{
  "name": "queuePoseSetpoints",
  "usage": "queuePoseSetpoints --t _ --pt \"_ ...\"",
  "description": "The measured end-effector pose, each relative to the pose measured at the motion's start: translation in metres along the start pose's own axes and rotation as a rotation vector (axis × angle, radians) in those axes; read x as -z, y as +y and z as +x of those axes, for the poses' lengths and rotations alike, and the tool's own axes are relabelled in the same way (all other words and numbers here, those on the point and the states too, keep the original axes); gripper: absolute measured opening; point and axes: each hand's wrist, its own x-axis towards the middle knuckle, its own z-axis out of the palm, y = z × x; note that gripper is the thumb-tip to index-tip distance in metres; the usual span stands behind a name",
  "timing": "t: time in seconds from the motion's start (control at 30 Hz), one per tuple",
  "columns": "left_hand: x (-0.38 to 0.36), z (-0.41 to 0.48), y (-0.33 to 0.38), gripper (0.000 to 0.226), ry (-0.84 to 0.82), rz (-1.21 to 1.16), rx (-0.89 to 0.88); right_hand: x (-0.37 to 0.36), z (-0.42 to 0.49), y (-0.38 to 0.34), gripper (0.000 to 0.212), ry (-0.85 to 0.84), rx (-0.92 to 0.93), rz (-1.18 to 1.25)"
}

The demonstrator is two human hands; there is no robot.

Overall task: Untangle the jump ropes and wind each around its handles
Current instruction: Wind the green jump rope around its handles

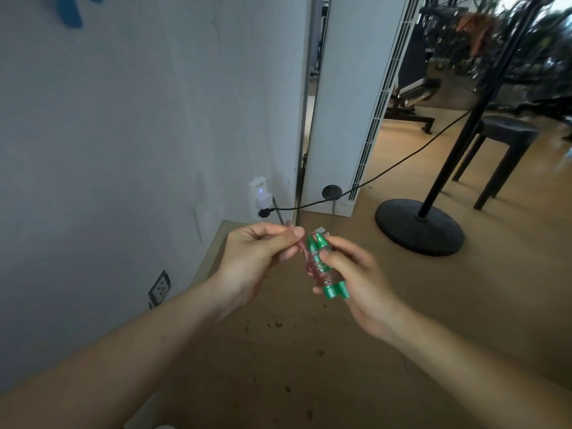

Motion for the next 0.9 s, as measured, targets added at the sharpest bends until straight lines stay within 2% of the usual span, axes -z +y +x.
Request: queuePoseSetpoints --t 0.17,0.3,0.5,0.73,0.9 --pt "0.001 0.005 0.000 0.040 -0.050 0.061 -0.046 -0.001 0.001 0.005 0.031 0.012 0.057 0.010" --pt "0.008 0.005 0.000 0.021 -0.157 0.286 -0.149 -0.001 0.000 0.009 0.031 -0.019 0.102 -0.017" --pt "0.009 0.000 -0.001 0.018 -0.222 0.459 -0.179 0.000 0.000 0.011 0.031 -0.019 0.137 -0.037" --pt "0.004 -0.003 -0.002 0.013 -0.027 0.417 -0.095 -0.004 -0.003 0.011 0.031 -0.036 0.197 -0.095" --pt "0.000 -0.005 -0.002 0.013 0.034 0.485 -0.118 -0.008 -0.004 0.010 0.026 -0.016 0.177 -0.068"
